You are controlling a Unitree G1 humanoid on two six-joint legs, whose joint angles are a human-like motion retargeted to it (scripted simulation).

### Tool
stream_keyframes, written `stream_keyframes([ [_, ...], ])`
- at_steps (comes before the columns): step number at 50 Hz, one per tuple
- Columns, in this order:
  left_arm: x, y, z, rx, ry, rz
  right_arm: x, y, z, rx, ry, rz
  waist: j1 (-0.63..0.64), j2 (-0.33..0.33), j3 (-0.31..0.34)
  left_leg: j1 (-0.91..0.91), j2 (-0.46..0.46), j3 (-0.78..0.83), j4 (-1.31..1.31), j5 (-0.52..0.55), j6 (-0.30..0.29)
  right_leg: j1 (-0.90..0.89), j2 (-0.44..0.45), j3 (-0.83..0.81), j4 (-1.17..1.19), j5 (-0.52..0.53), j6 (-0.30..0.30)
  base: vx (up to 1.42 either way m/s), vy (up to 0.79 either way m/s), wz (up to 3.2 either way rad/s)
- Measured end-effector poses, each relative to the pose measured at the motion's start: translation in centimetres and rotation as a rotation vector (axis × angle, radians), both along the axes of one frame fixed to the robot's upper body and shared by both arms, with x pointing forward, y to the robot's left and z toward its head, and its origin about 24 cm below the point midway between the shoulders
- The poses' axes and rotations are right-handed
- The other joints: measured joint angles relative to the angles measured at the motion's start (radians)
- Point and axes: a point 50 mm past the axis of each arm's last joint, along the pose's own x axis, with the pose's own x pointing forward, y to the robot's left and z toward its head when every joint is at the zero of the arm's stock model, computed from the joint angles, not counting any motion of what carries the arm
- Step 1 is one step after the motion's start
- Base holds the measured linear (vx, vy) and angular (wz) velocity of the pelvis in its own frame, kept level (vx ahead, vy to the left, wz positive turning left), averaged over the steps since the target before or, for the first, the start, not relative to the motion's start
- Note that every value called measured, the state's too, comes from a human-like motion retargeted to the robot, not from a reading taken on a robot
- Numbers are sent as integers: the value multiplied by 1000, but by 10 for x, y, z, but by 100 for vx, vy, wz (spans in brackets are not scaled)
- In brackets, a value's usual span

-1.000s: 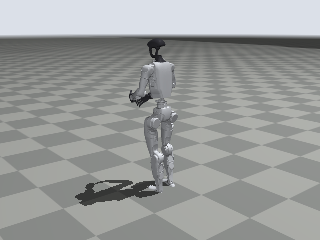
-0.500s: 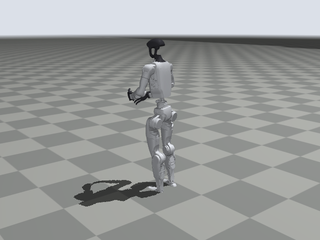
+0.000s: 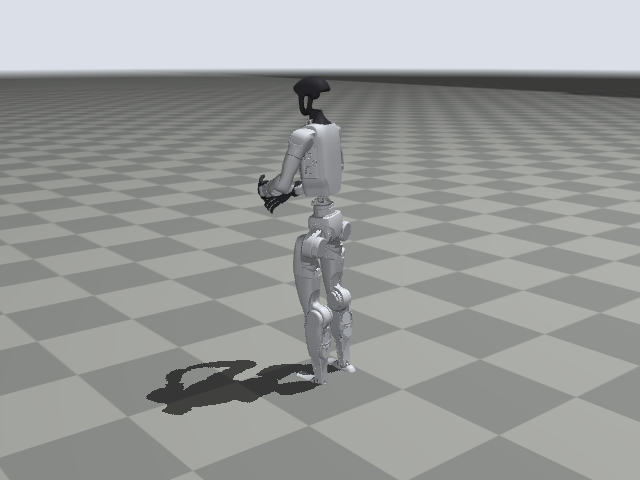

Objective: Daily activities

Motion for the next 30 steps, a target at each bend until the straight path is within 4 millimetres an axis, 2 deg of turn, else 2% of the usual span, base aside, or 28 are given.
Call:
stream_keyframes([
  [14,-2,-8,4,165,-126,-188,-6,-3,-4,-142,20,126,2,-10,-4,6,-2,-29,-1,12,-14,36,4,-16,-29,22,-11,0,1,17],
  [30,-3,-12,11,269,-222,-285,-9,-1,-1,-245,-21,228,15,-21,-3,21,-5,-51,-1,18,-18,70,5,-34,-43,33,-16,0,0,0],
])
